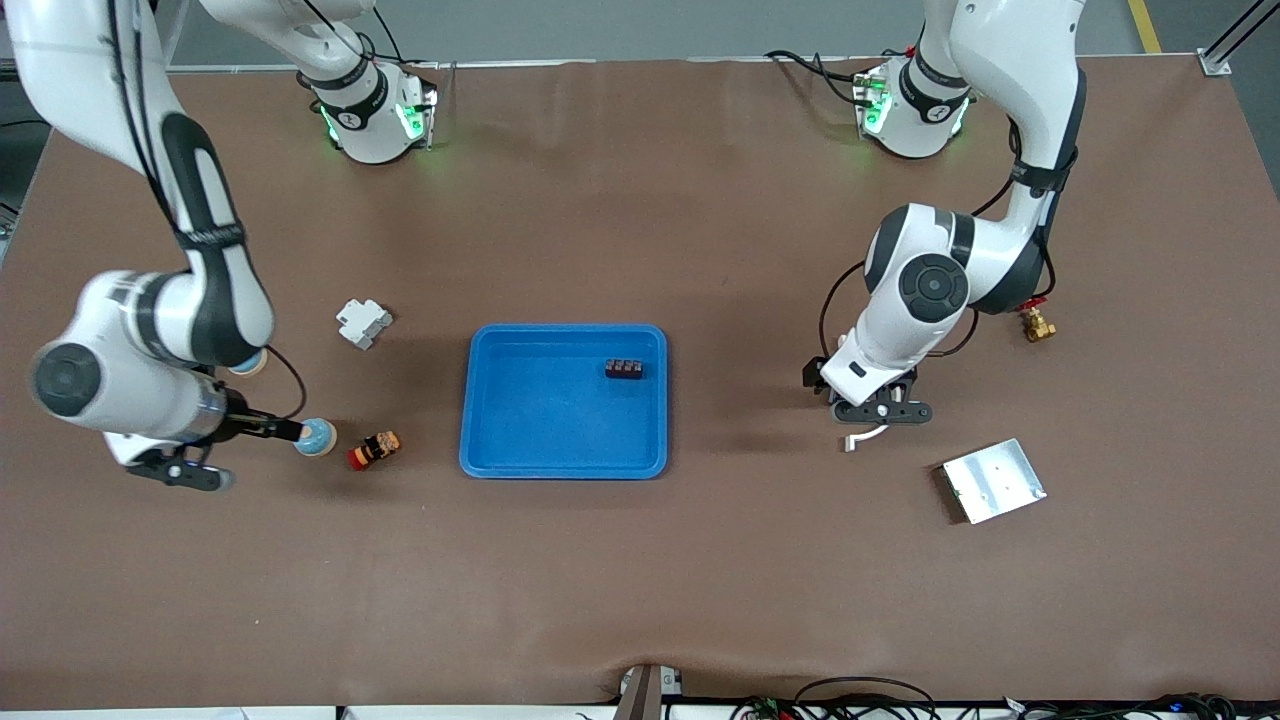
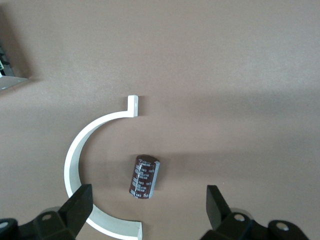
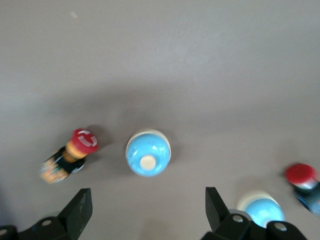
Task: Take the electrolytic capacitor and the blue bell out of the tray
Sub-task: 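Place the second button beside the first with the right gripper and retract, then move the left gripper back over the remaining capacitor in the tray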
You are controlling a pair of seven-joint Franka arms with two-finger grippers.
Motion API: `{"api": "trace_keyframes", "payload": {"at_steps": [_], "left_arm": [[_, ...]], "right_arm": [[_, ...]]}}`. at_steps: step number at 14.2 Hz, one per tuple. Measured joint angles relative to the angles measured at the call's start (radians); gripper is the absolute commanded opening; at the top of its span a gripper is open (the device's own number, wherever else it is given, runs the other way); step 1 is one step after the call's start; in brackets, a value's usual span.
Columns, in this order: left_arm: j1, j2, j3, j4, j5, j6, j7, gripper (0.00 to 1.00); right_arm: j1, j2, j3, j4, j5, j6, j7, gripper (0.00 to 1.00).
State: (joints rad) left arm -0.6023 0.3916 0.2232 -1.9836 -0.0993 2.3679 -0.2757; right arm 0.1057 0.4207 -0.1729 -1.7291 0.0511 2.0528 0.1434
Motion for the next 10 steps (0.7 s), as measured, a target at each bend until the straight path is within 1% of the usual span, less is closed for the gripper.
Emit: {"api": "trace_keyframes", "payload": {"at_steps": [2, 5, 8, 10], "left_arm": [[0.0, 0.0, -0.007, 0.0, 0.0, -0.003, -0.002, 1.0], [0.001, 0.0, -0.008, 0.0, 0.0, -0.009, -0.003, 1.0], [0.0, 0.0, -0.011, 0.0, 0.0, -0.01, -0.015, 1.0], [-0.002, 0.0, -0.015, 0.0, 0.0, -0.01, -0.028, 1.0]], "right_arm": [[-0.015, -0.091, -0.002, 0.039, -0.001, -0.115, 0.0, 1.0], [-0.077, -0.207, -0.001, 0.084, -0.003, -0.23, -0.017, 1.0], [-0.107, -0.275, 0.017, 0.164, -0.024, -0.374, -0.048, 1.0], [-0.123, -0.301, 0.05, 0.212, -0.031, -0.429, -0.049, 1.0]]}}
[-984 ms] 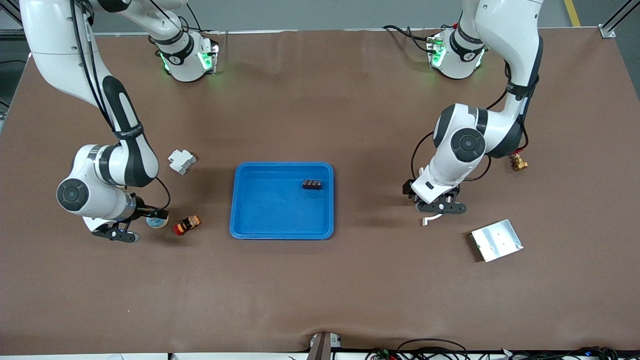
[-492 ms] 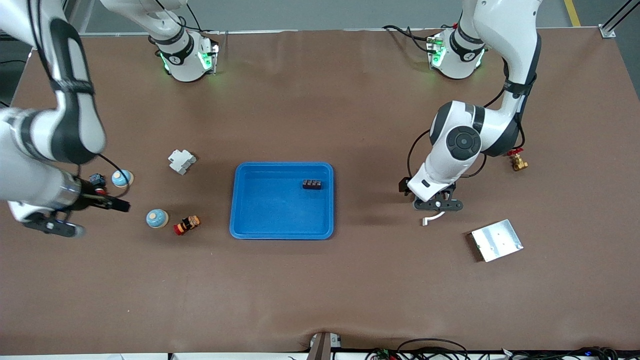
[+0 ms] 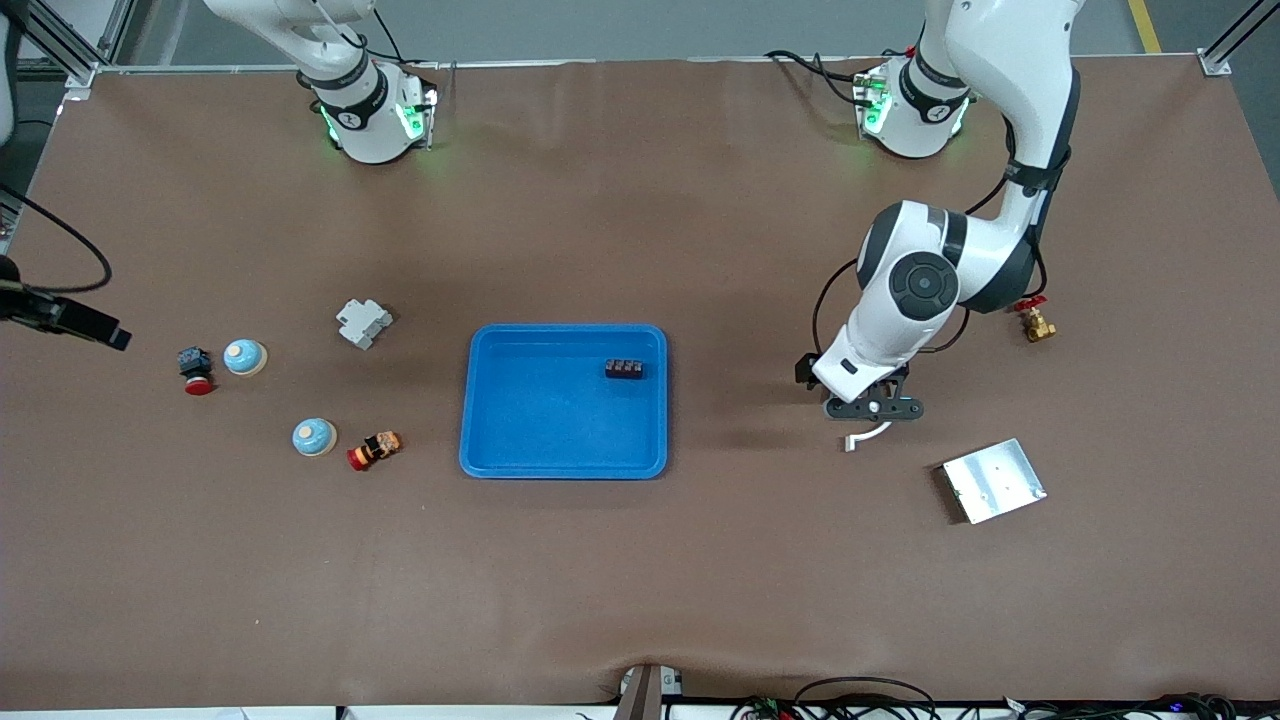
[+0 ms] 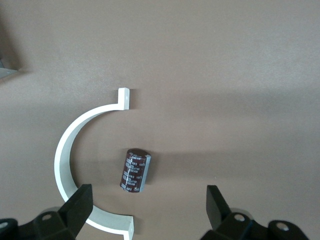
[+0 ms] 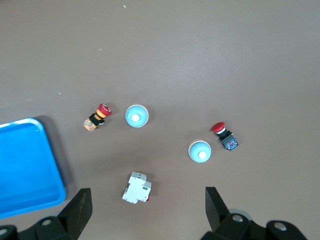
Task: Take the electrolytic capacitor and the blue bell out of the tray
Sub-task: 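Move the left gripper back over the remaining capacitor in the tray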
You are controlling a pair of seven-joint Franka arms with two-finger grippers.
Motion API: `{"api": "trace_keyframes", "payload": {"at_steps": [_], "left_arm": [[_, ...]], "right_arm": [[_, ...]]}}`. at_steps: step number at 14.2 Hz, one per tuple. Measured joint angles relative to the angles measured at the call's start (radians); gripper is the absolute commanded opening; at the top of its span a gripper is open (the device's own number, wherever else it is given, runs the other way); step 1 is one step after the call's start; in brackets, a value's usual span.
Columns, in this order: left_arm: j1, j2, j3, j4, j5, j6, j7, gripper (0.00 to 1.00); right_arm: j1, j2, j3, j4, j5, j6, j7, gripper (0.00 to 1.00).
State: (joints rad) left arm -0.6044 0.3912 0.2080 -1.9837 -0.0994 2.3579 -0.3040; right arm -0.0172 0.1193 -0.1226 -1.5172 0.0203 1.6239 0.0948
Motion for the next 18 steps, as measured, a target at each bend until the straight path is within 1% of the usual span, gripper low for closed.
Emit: {"api": "trace_keyframes", "payload": {"at_steps": [3, 5, 9, 12, 15, 18], "left_arm": [[-0.005, -0.011, -0.009, 0.006, 0.0, -0.002, -0.037, 1.0], [-0.006, -0.035, -0.01, 0.008, 0.0, -0.036, -0.068, 1.0], [-0.007, -0.052, -0.014, 0.008, 0.0, -0.06, -0.151, 1.0], [-0.009, -0.051, -0.045, 0.005, -0.005, -0.061, -0.242, 1.0], [-0.036, -0.049, -0.064, 0.005, -0.006, -0.061, -0.415, 1.0], [-0.101, -0.048, -0.07, 0.014, -0.007, -0.06, -0.679, 1.0]], "right_arm": [[-0.055, -0.044, 0.099, 0.017, -0.003, -0.043, 0.0, 1.0], [-0.061, -0.065, 0.124, 0.018, -0.004, -0.065, 0.0, 1.0], [-0.061, -0.068, 0.124, 0.016, -0.007, -0.077, -0.002, 1.0], [-0.044, -0.068, 0.1, 0.016, -0.008, -0.081, -0.004, 1.0], [-0.03, -0.068, 0.085, 0.016, -0.008, -0.088, -0.004, 1.0], [-0.026, -0.068, 0.084, 0.018, -0.008, -0.094, -0.004, 1.0]]}}
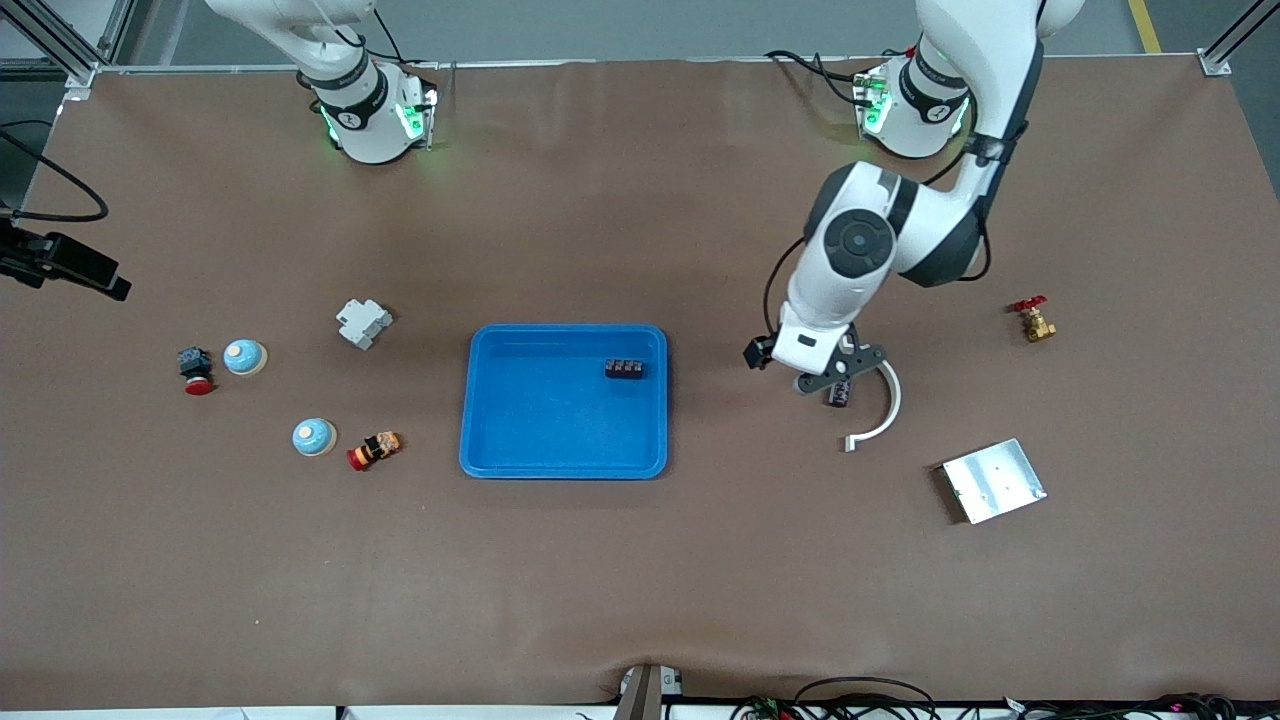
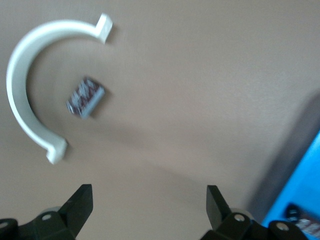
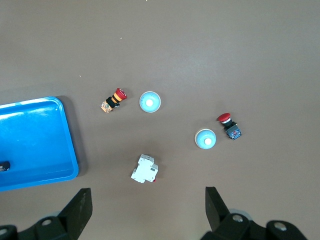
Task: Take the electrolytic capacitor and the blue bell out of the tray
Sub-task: 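Move the left gripper back over the remaining capacitor in the tray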
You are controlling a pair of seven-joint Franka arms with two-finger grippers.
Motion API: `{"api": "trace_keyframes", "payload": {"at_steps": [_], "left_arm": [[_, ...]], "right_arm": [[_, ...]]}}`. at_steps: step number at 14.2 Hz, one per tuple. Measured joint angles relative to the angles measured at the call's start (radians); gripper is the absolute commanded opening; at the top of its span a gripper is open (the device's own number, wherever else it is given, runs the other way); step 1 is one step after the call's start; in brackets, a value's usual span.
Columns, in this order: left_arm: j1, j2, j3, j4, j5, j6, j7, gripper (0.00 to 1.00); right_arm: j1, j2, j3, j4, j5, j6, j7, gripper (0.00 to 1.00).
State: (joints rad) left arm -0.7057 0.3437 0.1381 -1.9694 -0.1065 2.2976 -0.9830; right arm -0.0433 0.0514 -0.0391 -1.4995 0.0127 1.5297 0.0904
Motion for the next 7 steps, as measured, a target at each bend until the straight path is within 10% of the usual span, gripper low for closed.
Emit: {"api": "trace_keyframes", "payload": {"at_steps": [7], "left_arm": [[-0.142, 0.143, -0.003, 0.187, -0.004, 0.009, -0.723, 1.0]], "right_arm": [[0.065, 0.0, -0.057, 0.003, 0.0, 0.0, 0.0, 1.0]]}}
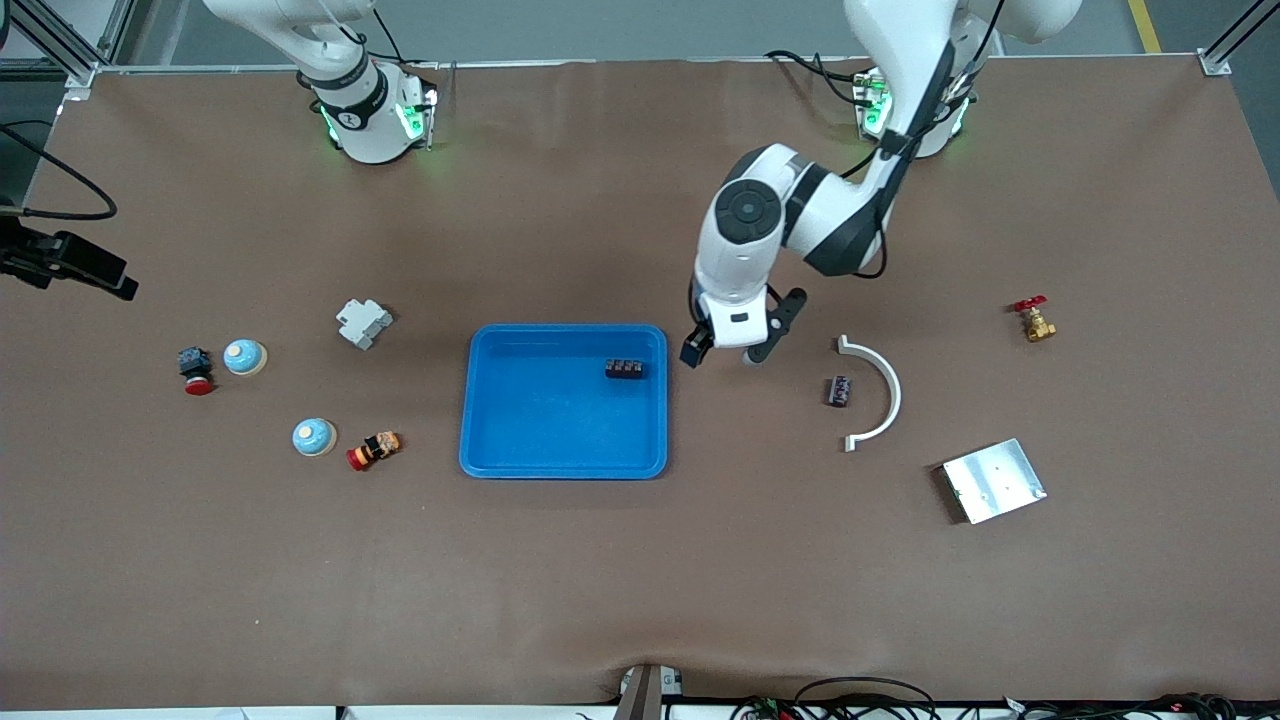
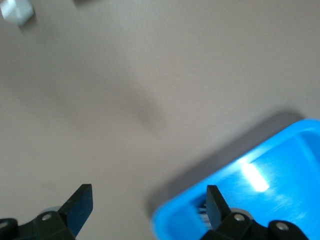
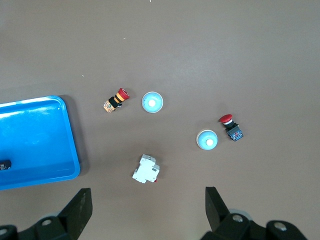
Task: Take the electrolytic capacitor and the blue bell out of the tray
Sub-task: 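Move the left gripper back over the remaining capacitor in the tray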
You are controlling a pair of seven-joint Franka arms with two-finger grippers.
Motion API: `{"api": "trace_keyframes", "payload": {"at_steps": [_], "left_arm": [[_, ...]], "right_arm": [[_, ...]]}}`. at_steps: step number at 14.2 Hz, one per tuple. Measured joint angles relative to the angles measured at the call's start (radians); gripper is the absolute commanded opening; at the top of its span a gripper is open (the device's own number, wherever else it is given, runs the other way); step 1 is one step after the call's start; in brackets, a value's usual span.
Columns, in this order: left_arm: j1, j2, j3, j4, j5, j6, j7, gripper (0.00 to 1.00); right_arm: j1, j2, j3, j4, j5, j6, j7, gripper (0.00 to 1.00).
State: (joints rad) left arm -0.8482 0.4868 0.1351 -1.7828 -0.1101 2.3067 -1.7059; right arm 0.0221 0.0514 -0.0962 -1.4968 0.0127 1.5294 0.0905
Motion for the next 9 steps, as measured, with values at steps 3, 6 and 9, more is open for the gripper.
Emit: {"api": "trace_keyframes", "payload": {"at_steps": [3, 6, 9], "left_arm": [[-0.005, 0.133, 0.0, 0.173, 0.0, -0.001, -0.258, 1.0], [-0.005, 0.207, 0.001, 0.266, 0.0, -0.008, -0.401, 1.0], [-0.005, 0.241, 0.001, 0.303, 0.0, -0.01, -0.488, 1.0]], "right_arm": [[0.001, 0.0, -0.005, 0.0, 0.001, 0.0, 0.0, 1.0], [0.005, 0.0, -0.005, 0.001, 0.002, 0.0, 0.0, 1.0], [0.019, 0.0, -0.003, 0.001, 0.002, 0.0, 0.0, 1.0]]}}
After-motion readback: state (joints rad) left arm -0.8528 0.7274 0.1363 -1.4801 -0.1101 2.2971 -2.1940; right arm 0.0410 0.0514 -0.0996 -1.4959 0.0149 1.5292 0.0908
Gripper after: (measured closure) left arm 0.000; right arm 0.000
